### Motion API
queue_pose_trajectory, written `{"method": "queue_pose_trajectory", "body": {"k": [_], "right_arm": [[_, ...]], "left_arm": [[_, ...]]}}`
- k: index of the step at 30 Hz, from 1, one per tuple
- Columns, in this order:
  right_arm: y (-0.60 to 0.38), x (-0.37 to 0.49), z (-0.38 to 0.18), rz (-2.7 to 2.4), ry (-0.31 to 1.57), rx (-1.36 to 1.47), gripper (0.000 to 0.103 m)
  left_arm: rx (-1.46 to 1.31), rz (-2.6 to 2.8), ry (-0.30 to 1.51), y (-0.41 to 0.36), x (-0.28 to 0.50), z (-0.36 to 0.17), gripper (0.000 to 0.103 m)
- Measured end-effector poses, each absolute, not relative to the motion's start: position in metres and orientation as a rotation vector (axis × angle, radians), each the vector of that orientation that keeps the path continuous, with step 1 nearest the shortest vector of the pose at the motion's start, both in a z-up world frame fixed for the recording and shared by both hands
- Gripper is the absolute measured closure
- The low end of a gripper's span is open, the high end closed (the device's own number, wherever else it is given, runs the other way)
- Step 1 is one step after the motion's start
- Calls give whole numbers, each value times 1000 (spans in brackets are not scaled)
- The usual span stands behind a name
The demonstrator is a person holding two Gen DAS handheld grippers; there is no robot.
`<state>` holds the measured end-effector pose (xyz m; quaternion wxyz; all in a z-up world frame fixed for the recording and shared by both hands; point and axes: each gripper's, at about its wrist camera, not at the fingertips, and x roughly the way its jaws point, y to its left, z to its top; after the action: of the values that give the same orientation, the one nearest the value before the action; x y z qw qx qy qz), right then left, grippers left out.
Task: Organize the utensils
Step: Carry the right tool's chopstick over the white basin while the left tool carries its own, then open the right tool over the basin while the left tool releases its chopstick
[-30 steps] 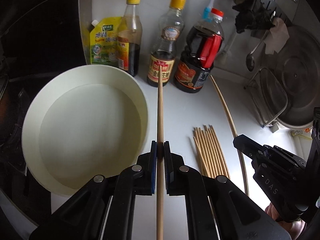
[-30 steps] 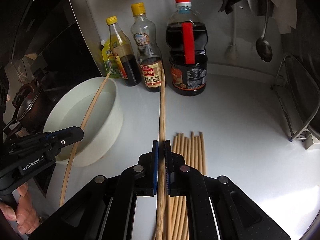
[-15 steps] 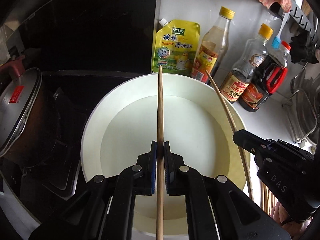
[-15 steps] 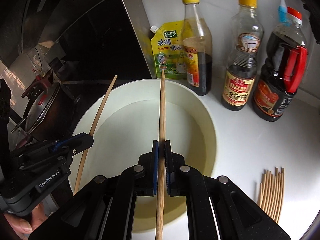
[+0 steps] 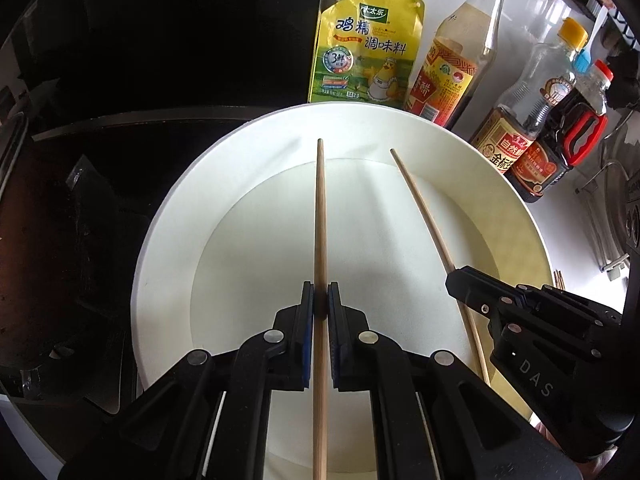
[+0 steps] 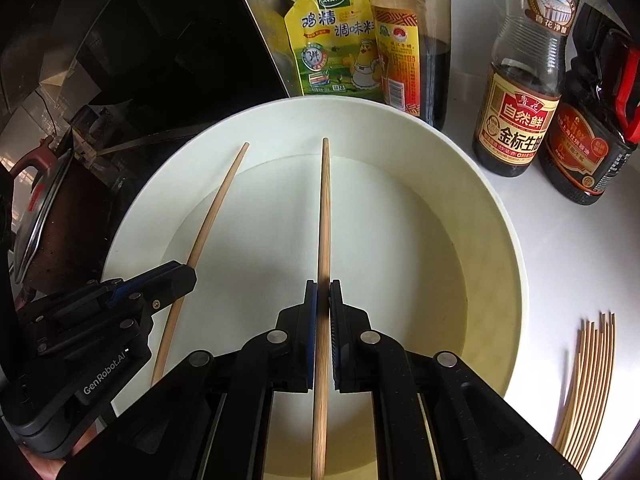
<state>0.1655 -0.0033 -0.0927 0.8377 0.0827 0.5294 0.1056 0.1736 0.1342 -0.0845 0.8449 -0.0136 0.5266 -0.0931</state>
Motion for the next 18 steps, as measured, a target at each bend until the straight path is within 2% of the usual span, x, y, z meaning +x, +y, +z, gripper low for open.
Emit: {"method": "queue_pose_trajectory", "body": {"k": [11, 13, 14, 16, 18], "right_arm": [[-6, 169, -104, 201, 1155, 164, 97], [-7, 168, -104, 198, 1158, 163, 96], [-8, 168, -103, 200, 1155, 168, 93], [-9, 168, -99, 197, 1141, 165, 88], [-11, 168, -95, 191, 1128, 158, 88]], "left_arm": [[-26, -182, 1137, 134, 187, -96, 95], [-30, -173, 1135, 136, 186, -96, 79], [-31, -168, 1132, 136, 185, -95, 75], [-32, -157, 1124, 138, 183, -93, 61], [-33, -146, 1114, 139, 181, -90, 56]]}}
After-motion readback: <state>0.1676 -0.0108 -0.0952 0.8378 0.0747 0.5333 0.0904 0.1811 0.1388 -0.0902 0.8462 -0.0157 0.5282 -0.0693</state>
